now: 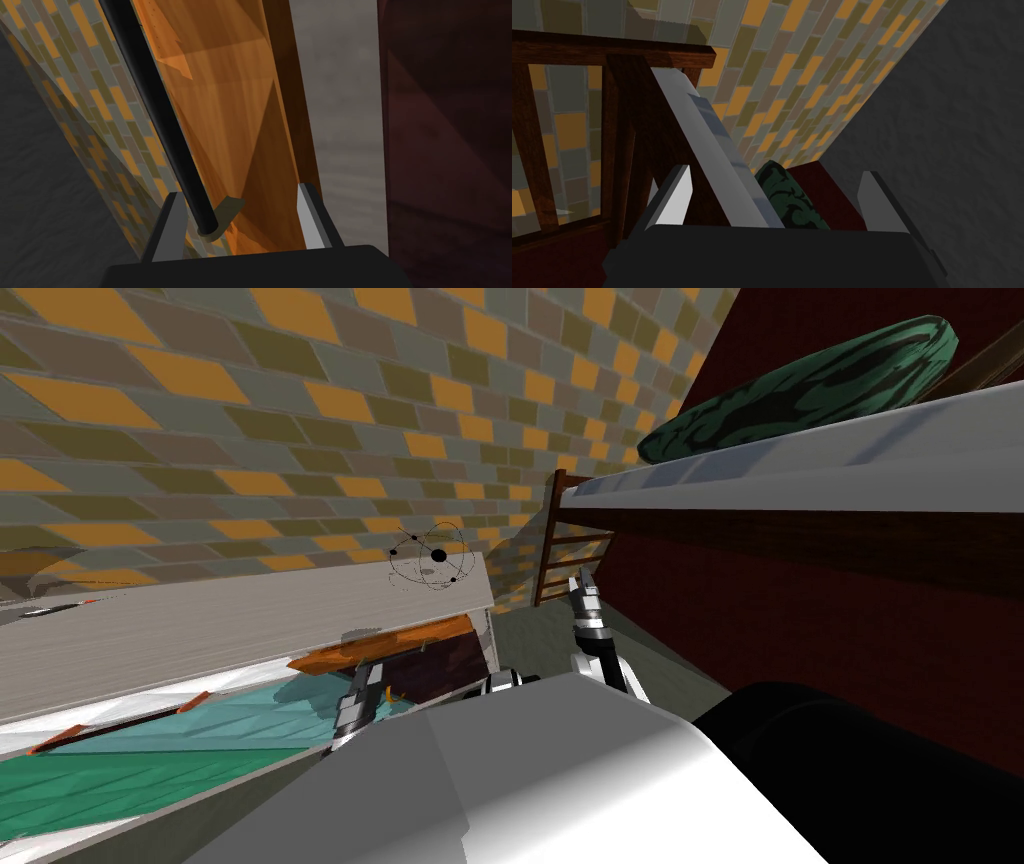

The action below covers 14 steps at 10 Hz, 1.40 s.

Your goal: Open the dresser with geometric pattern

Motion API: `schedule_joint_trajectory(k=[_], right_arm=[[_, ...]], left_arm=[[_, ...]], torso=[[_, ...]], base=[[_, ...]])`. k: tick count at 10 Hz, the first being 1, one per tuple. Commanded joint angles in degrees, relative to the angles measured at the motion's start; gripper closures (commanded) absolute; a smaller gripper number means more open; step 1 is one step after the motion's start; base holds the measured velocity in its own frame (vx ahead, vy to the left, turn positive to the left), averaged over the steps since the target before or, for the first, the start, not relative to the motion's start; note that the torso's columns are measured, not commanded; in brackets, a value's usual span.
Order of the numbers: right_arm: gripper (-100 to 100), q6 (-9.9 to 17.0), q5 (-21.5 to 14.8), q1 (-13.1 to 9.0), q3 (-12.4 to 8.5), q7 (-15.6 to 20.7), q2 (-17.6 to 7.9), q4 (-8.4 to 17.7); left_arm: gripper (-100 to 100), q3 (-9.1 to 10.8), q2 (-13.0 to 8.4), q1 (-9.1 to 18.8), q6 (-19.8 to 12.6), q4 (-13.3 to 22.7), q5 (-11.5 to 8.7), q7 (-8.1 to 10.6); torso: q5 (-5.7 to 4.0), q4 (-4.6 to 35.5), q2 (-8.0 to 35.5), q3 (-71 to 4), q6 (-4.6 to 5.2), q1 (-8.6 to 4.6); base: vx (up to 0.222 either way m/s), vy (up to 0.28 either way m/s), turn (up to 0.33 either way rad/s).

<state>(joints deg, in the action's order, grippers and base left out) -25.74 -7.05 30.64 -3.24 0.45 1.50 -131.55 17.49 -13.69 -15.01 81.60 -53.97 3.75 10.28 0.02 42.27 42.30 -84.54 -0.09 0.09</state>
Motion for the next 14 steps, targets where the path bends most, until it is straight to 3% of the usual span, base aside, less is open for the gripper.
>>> schedule_joint_trajectory(k=[1, 2, 3, 5, 6, 7, 9, 10, 14], right_arm=[[0, 0.0, 0.0, 0.0, 0.0, 0.0, 0.0, 0.0], [0, 0.0, 0.0, 0.0, 0.0, 0.0, 0.0, 0.0], [0, 0.0, 0.0, 0.0, 0.0, 0.0, 0.0, 0.0], [0, 0.0, 0.0, 0.0, 0.0, 0.0, 0.0, 0.0], [0, 0.0, 0.0, 0.0, 0.0, 0.0, 0.0, 0.0], [0, 0.0, 0.0, 0.0, 0.0, 0.0, 0.0, 0.0], [0, 0.0, 0.0, 0.0, 0.0, 0.0, 0.0, 0.0], [0, 0.0, 0.0, 0.0, 0.0, 0.0, 0.0, 0.0], [0, 0.0, 0.0, 0.0, 0.0, 0.0, 0.0, 0.0]], left_arm=[[100, -4.02, 2.8, -0.9, -1.7, -4.0, 0.6, -3.57], [100, -6.25, 4.9, -2.0, -2.8, -7.0, 0.9, -5.34], [100, -6.78, 4.9, -2.0, -2.8, -7.0, 0.9, -5.78], [100, -11.02, 9.0, -4.2, -5.0, -11.9, 1.7, -9.8], [100, -12.29, 9.0, -4.2, -5.0, -12.9, 1.7, -10.21], [100, -14.65, 11.1, -5.2, -6.2, -15.5, 2.1, -12.42], [100, -14.83, 10.9, -5.4, -6.7, -15.1, 2.3, -12.01], [100, -14.71, 11.2, -4.8, -8.7, -16.4, 2.0, -12.02], [100, -13.97, 11.6, -3.3, -12.5, -18.7, 1.2, -11.78]], torso=[[-0.04, 0.0, 0.0, -0.1, -0.05, 0.23], [-0.01, 0.0, -0.1, 0.0, -0.03, 0.23], [0.01, 0.0, 0.0, 0.0, 0.02, 0.03], [-0.06, 0.1, 0.0, 0.0, 0.1, -0.13], [-0.13, 0.1, 0.1, 0.0, -0.02, -0.01], [-0.2, 0.2, 0.1, 0.0, -0.1, -0.05], [-0.35, 0.4, 0.3, 0.1, -0.09, -0.24], [-0.27, 0.3, 0.4, 0.1, -0.08, -0.28], [-0.36, 0.4, 0.4, 0.1, 0.07, -0.44]], base=[[0.014, 0.132, 0.039], [0.004, 0.123, 0.137], [0.002, 0.099, 0.063], [0.007, 0.15, 0.166], [0.011, 0.116, 0.057], [0.026, 0.113, 0.129], [0.016, 0.056, 0.029], [-0.122, 0.008, -0.07], [-0.208, -0.022, -0.039]])
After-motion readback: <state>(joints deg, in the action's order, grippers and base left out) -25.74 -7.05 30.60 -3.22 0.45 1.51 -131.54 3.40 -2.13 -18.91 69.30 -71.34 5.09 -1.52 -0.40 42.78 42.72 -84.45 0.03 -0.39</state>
